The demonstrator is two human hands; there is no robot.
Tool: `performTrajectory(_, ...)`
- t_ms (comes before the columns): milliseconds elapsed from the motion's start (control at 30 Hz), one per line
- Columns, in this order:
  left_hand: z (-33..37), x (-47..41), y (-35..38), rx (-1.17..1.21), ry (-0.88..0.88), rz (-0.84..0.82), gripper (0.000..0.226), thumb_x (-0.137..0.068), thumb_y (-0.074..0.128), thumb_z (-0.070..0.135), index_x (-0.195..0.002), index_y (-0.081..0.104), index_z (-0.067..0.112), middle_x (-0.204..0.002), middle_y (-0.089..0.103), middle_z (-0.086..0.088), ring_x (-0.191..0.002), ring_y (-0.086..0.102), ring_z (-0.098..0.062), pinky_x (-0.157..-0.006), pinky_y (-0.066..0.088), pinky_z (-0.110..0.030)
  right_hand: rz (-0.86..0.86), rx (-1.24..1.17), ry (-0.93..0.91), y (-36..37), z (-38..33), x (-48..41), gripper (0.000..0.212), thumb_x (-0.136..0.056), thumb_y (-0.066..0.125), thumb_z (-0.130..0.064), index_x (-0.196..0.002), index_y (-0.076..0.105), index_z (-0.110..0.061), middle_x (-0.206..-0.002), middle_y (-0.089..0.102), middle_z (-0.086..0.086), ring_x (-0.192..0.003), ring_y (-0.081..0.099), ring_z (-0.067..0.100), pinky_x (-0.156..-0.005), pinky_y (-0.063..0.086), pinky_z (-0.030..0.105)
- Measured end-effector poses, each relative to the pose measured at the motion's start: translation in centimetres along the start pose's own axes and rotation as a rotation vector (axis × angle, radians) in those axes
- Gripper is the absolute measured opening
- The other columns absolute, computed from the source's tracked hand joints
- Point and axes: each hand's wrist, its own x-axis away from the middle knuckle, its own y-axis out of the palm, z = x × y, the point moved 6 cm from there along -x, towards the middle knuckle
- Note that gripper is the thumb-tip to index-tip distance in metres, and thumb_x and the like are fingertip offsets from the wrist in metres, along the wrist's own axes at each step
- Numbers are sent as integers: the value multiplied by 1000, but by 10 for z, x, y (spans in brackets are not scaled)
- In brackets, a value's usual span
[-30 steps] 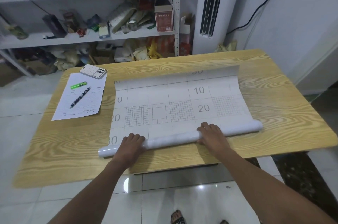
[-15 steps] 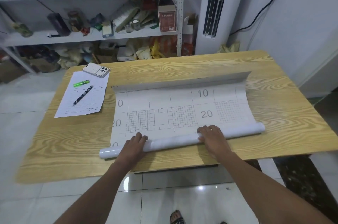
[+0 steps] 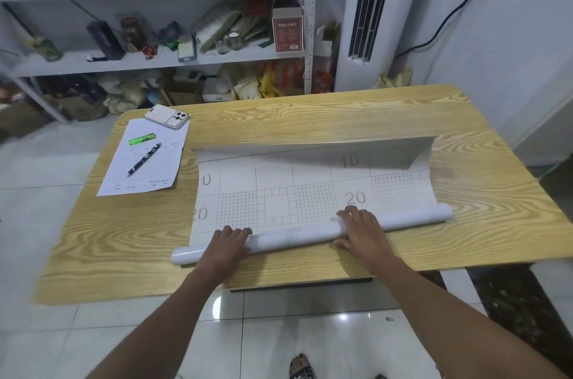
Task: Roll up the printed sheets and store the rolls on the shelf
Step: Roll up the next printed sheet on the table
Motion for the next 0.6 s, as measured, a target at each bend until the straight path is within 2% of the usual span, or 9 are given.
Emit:
performTrajectory(100, 0, 1, 0, 9, 23, 16, 37, -91, 48, 11, -126, 42, 18, -126, 50, -4, -106, 45, -25, -90, 35, -35, 14, -40, 0, -4, 0, -2, 48, -73, 76, -31, -110, 56, -8, -116, 54, 10, -93, 53, 28, -87, 40, 37)
performTrajectory(200, 0, 1, -2, 34, 17, 58, 40, -86, 53, 5, -125, 45, 13, -128, 46, -12, -100, 50, -29, -87, 40, -38, 14, -46, -7, -6, -1, -4, 40, -80, 70, -26, -112, 56, -8, -120, 52, 8, -97, 52, 27, -92, 37, 35)
performTrajectory(300, 3, 0, -3, 38, 5, 39, 43, -78, 68, 16, -117, 51, 9, -118, 50, -17, -91, 56, -32, -79, 47, -43, 6, -24, -26, -6, -1, -6, 36, -87, 62, -26, -118, 56, -9, -126, 51, 6, -108, 50, 28, -100, 33, 37)
performTrajectory(367, 4, 0, -3, 74, 13, 18, 52, -67, 78, 21, -111, 55, 8, -110, 52, -18, -86, 57, -33, -72, 49, -43, 4, 6, -31, -6, 0, -6, 33, -90, 58, -29, -118, 57, -11, -128, 51, 4, -111, 47, 28, -100, 33, 38)
performTrajectory(467, 4, -2, -2, 43, 71, 6, 66, -43, 89, 19, -99, 54, 14, -92, 57, -12, -74, 57, -27, -56, 50, -35, -15, 51, -46, -4, -1, -6, 30, -95, 48, -30, -118, 57, -13, -125, 50, 2, -107, 44, 26, -94, 35, 36)
performTrajectory(533, 3, -6, -2, 22, 99, 21, 65, -39, 90, 22, -94, 55, 16, -84, 57, -7, -75, 49, -21, -54, 48, -32, -20, 58, -53, -3, -1, -6, 30, -97, 43, -28, -119, 56, -13, -123, 49, 4, -106, 44, 26, -94, 35, 36)
performTrajectory(600, 1, -9, -1, -15, 102, 40, 67, -41, 89, 30, -97, 54, 18, -83, 58, -1, -77, 44, -17, -56, 49, -30, -8, 46, -48, -3, -2, -5, 30, -98, 42, -25, -123, 52, -12, -123, 50, 6, -105, 45, 27, -94, 35, 37)
